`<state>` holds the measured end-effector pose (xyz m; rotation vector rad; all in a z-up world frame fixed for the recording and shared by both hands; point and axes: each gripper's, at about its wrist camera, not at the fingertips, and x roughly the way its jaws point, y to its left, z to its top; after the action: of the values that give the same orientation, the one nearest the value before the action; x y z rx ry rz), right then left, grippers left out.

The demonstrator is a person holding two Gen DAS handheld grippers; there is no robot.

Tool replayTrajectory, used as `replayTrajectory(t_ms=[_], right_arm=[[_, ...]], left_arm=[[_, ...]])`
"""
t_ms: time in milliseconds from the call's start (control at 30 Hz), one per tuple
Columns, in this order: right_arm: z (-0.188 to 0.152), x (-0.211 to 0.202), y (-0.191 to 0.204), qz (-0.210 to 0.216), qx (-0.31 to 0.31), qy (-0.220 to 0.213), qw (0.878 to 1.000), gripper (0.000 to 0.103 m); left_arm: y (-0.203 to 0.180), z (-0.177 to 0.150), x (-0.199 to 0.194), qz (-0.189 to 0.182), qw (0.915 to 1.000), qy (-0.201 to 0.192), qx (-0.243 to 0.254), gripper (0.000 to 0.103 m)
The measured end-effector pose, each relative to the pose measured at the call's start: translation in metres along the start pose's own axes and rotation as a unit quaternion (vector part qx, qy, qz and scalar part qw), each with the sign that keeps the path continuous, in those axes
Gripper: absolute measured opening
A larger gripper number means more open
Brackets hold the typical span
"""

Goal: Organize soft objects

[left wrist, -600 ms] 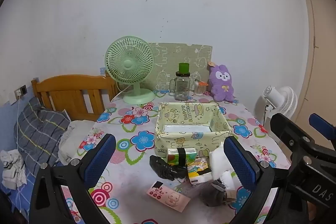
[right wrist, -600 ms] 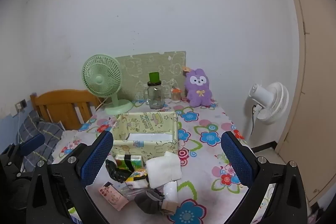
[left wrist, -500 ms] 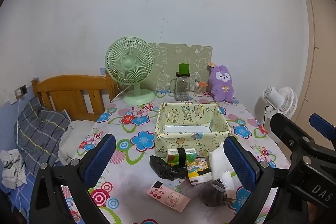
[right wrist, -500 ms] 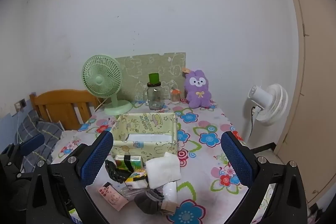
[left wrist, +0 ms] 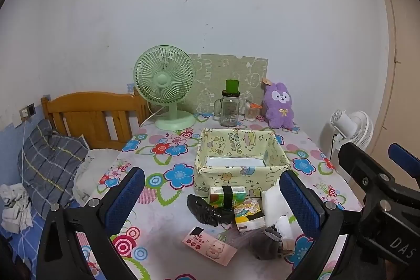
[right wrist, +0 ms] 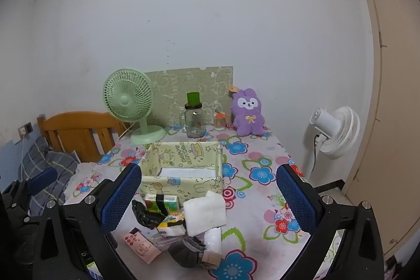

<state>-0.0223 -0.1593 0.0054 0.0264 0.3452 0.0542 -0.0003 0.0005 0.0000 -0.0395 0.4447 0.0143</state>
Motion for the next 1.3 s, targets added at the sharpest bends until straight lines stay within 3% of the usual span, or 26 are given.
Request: replayTrajectory(t_ms=[1300], right_arm=[[0.0004, 0.0043, 0.0024, 0.001, -0.003, 0.002, 1.000, 0.103]], left_arm=[[0.0007, -0.0015, 0.0051, -0.009, 1.0000, 0.003, -0.003, 0.103]])
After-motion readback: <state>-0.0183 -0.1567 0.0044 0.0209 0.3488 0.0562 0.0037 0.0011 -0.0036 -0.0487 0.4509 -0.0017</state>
